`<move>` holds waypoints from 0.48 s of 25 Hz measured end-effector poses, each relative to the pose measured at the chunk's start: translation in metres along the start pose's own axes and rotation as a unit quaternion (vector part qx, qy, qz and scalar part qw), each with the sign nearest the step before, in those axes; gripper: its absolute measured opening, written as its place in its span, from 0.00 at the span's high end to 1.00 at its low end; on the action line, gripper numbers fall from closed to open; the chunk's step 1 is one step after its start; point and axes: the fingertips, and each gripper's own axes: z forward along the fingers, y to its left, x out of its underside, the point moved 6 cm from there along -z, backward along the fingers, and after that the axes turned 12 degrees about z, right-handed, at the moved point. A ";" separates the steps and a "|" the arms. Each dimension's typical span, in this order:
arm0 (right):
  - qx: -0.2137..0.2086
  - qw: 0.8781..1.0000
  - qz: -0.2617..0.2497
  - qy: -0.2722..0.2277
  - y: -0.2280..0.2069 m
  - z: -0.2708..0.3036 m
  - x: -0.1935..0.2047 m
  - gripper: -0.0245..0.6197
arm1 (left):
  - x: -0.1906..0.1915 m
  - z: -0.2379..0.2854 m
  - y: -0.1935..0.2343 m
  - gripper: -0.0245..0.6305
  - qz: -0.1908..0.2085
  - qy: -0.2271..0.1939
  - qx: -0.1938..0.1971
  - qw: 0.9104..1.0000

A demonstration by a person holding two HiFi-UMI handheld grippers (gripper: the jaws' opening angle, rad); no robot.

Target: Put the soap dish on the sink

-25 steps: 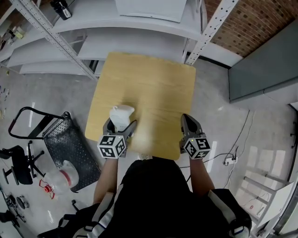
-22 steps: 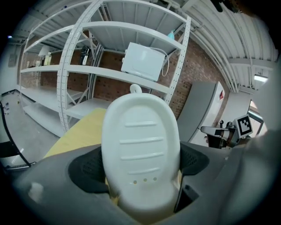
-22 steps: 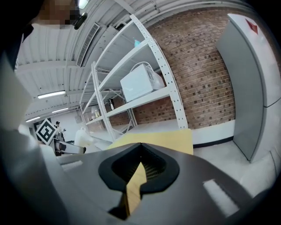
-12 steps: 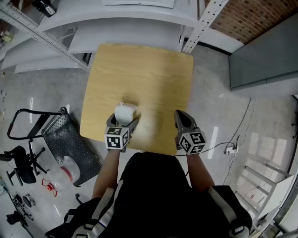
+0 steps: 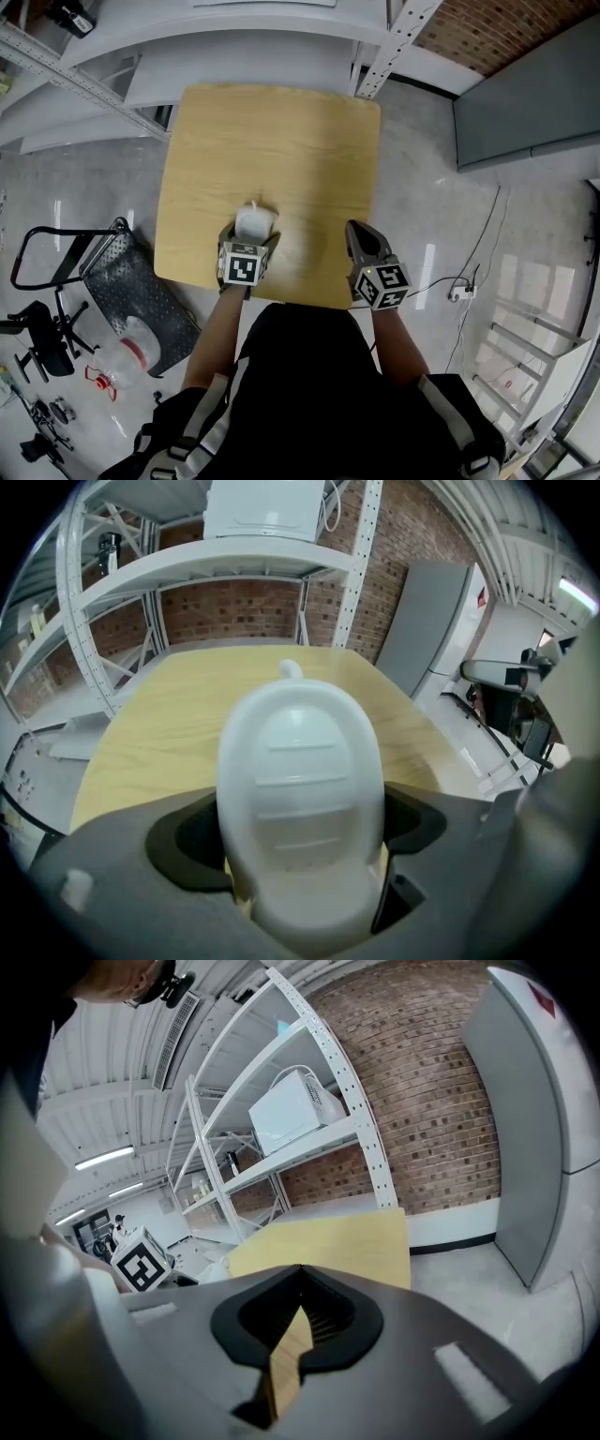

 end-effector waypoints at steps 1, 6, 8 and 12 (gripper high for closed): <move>0.002 1.000 0.003 -0.002 0.000 -0.002 0.000 0.95 | 0.001 0.004 -0.001 0.25 0.008 0.008 0.000 1.000; 0.016 1.000 0.012 -0.011 -0.002 -0.011 0.001 0.95 | 0.000 0.018 -0.004 0.25 0.038 0.034 0.006 0.999; 0.019 1.000 0.012 -0.013 -0.003 -0.014 0.001 0.95 | 0.000 0.022 -0.005 0.25 0.042 0.039 0.008 0.998; 0.025 0.999 0.013 -0.019 -0.006 -0.021 -0.001 0.95 | -0.002 0.025 -0.006 0.25 0.044 0.036 0.008 0.998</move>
